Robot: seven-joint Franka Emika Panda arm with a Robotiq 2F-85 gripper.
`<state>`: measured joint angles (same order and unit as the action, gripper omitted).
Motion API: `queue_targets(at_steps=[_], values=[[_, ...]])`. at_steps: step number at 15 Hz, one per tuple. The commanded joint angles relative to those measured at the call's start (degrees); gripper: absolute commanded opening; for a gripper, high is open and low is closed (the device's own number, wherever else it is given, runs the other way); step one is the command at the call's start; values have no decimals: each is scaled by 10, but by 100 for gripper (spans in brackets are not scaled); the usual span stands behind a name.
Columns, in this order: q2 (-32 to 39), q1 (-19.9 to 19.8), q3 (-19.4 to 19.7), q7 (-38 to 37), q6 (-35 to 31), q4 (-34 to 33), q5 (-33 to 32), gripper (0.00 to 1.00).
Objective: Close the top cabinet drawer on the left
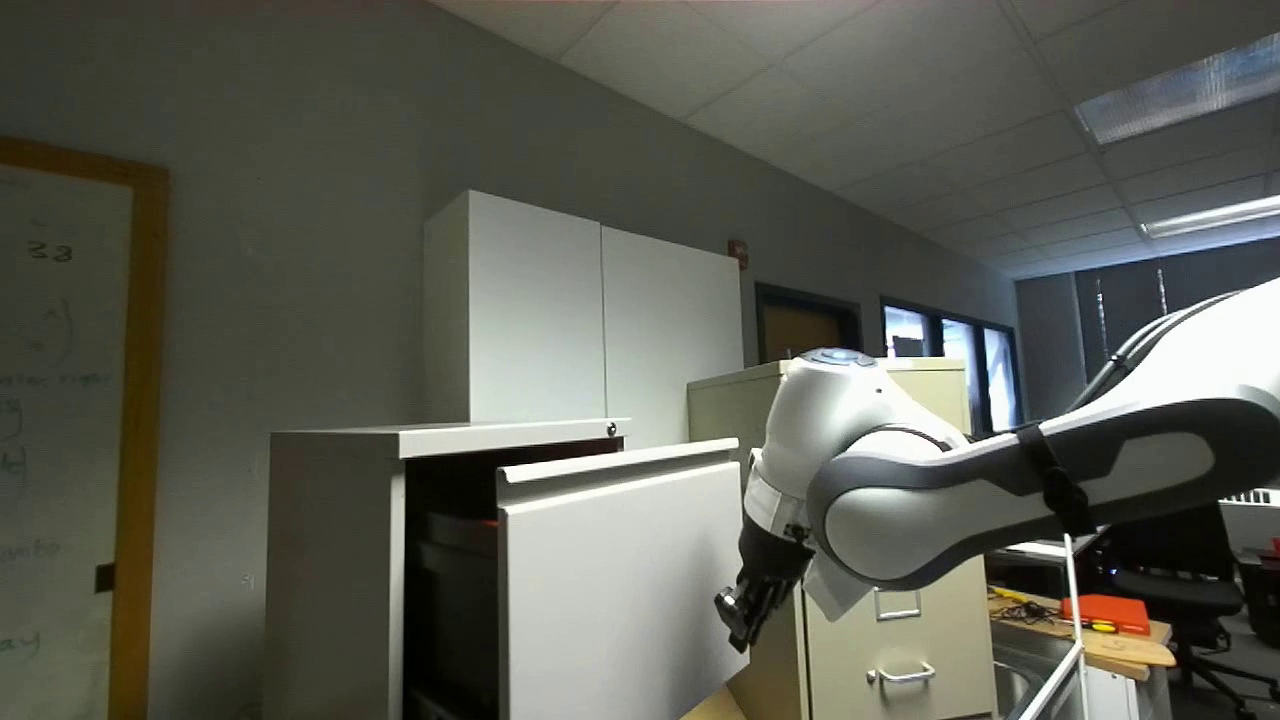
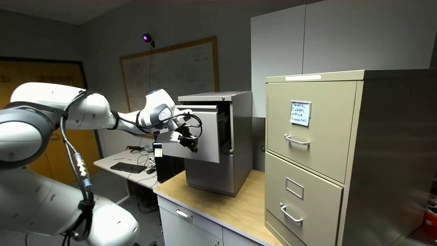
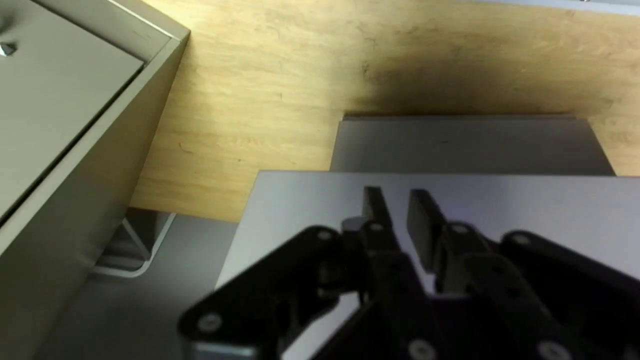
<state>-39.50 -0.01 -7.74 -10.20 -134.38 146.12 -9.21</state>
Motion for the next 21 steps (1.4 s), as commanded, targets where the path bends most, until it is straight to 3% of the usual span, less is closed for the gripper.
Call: queue_targets(at_steps=[1, 6, 11, 15, 21], values=[[-62, -25, -39, -74, -51, 28, -10, 0], [-107, -58, -101, -185, -141, 33, 1, 0], [-151, -126, -172, -249, -267, 39, 2, 0], [-177, -164, -207, -251, -329, 42, 18, 0], [-137, -157, -210, -217, -346, 26, 55, 0]])
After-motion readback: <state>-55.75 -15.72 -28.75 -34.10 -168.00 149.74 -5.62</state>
